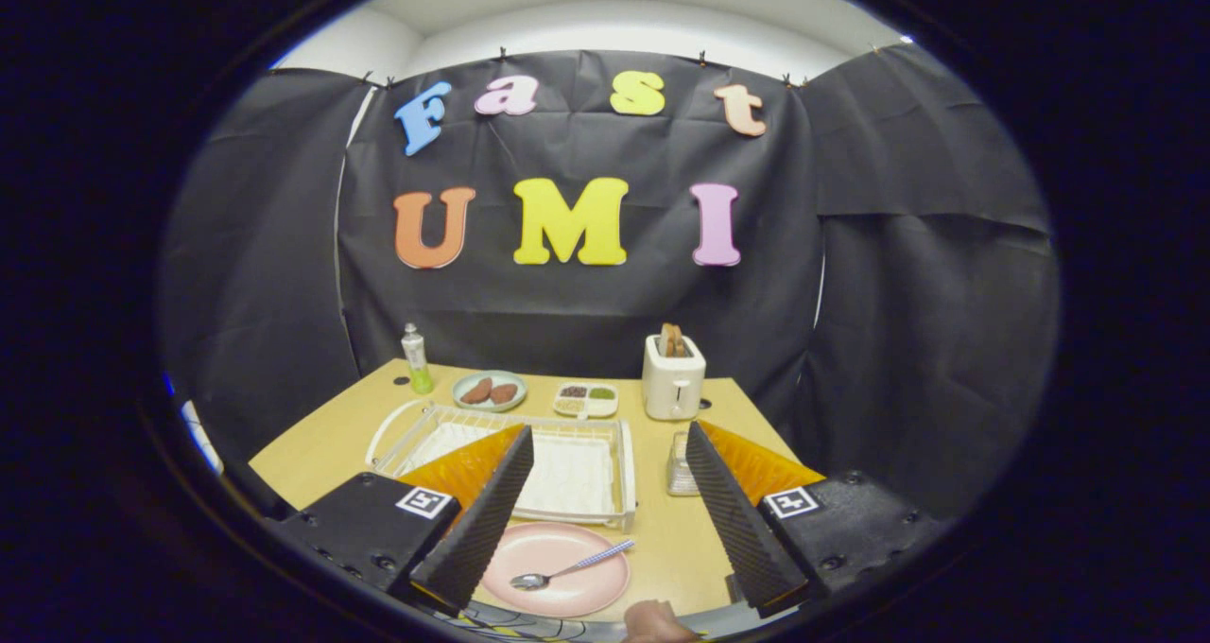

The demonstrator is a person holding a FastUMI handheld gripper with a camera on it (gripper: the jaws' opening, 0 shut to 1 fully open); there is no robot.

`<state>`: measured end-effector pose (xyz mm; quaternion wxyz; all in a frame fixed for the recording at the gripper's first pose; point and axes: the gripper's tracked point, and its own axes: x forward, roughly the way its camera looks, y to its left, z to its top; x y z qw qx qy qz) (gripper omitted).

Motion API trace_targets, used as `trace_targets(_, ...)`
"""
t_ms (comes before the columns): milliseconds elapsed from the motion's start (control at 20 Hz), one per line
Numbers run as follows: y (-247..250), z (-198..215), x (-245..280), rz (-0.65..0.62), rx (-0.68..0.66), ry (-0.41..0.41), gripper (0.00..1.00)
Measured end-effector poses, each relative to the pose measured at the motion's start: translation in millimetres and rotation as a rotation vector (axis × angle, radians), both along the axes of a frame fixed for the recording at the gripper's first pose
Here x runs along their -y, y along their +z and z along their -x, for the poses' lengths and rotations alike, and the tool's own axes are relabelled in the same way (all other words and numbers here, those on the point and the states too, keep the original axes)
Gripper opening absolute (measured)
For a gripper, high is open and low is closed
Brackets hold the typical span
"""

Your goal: Take the plate from the dish rack, then take the spoon from the basket and place it into the plate.

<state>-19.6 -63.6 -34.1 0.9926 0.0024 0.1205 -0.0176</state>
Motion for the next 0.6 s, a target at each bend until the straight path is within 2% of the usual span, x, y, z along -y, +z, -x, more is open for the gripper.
trace_targets(400,107.2,-2.6,11.8,-0.046,0.123,0.021,1.0)
trace_targets(600,155.3,2.7,32.1,-0.034,0.186,-0.003,1.0)
